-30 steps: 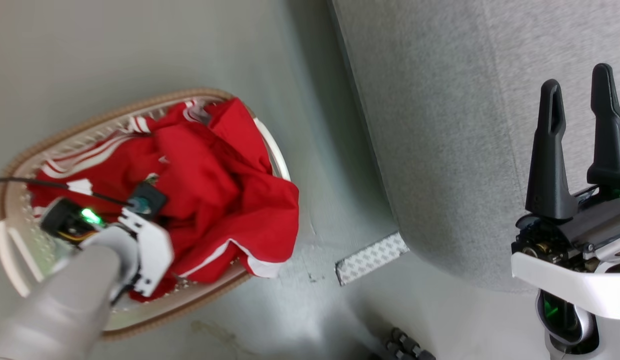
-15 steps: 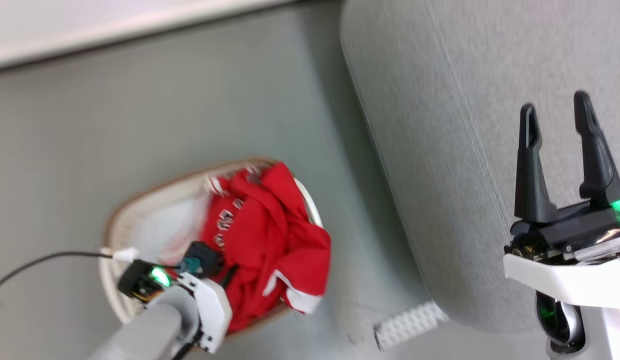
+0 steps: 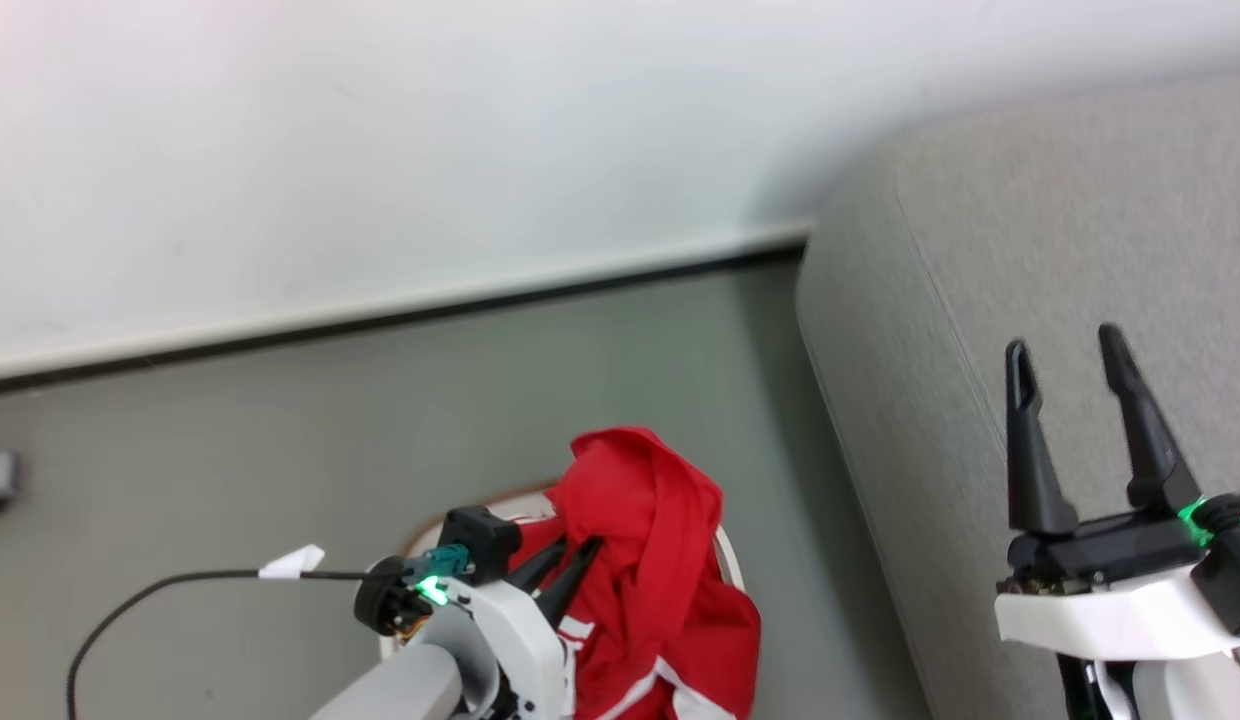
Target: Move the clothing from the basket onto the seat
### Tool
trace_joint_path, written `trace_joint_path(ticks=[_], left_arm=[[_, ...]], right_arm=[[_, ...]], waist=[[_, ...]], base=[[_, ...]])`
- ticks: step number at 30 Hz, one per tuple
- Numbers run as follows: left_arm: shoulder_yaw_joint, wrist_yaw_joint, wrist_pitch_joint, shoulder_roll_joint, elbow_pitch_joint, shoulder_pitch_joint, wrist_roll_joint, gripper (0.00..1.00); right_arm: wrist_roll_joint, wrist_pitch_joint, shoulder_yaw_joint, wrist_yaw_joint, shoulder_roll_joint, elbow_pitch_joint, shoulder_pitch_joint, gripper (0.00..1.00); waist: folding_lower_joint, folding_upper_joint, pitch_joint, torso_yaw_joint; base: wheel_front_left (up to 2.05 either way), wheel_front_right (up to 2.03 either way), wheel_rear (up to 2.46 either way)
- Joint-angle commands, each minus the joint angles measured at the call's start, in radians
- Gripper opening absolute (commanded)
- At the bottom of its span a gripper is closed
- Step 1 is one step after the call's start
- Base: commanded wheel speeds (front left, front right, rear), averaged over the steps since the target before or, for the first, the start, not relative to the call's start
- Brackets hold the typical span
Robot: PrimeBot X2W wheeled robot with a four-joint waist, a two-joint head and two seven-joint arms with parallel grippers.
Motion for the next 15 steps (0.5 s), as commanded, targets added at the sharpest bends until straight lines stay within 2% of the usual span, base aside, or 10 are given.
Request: trace_joint_path(ticks=[1,7,15], left_arm=[[0.017,0.007,0.0,0.0,-0.025,0.024,0.015,0.0],[0.102,0.023,-0.001,0.005,-0.16,0.065,0.034,0.0],[0.192,0.049,-0.001,0.033,-0.319,0.06,0.032,0.0]], right_arm=[[-0.008,0.0,-0.001,-0.002,-0.004,0.011,0.022,1.0],[0.001,0.0,0.001,-0.002,-0.003,0.04,0.066,1.0],[0.052,0.0,0.038,-0.002,-0.003,0.056,0.087,1.0]], waist=[[0.0002,0.0,-0.107,0.073],[0.0002,0.0,-0.186,0.113],[0.0002,0.0,-0.223,0.142]], base=[[0.0,0.0,0.0],[0.0,0.0,0.0],[0.0,0.0,0.0]])
